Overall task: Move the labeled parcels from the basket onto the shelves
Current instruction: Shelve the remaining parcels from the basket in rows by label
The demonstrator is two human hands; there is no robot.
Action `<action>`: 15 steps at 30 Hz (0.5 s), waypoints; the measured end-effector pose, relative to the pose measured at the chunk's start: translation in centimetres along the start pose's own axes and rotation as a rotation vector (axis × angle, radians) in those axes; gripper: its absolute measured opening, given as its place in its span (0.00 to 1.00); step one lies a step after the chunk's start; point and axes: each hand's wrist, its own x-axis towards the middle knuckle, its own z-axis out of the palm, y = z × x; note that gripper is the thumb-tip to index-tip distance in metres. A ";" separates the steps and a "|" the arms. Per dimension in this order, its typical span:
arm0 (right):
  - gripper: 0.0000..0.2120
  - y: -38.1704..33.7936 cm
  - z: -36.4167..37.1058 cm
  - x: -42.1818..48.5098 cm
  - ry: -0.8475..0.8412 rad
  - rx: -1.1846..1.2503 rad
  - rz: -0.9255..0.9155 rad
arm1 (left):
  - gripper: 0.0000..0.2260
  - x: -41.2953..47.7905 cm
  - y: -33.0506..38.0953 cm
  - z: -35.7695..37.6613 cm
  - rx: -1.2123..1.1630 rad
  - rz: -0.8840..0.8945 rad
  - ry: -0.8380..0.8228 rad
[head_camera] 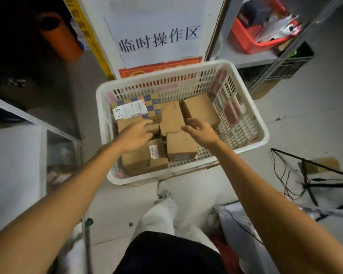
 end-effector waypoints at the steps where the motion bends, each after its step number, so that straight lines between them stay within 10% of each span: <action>1: 0.25 0.5 0.1 0.8 -0.010 0.010 0.030 | 0.21 0.7 -0.7 0.4 0.003 -0.032 0.002; 15: 0.22 10.0 -0.5 10.1 -0.122 0.062 0.358 | 0.21 9.4 -2.8 9.4 -0.279 -0.312 -0.164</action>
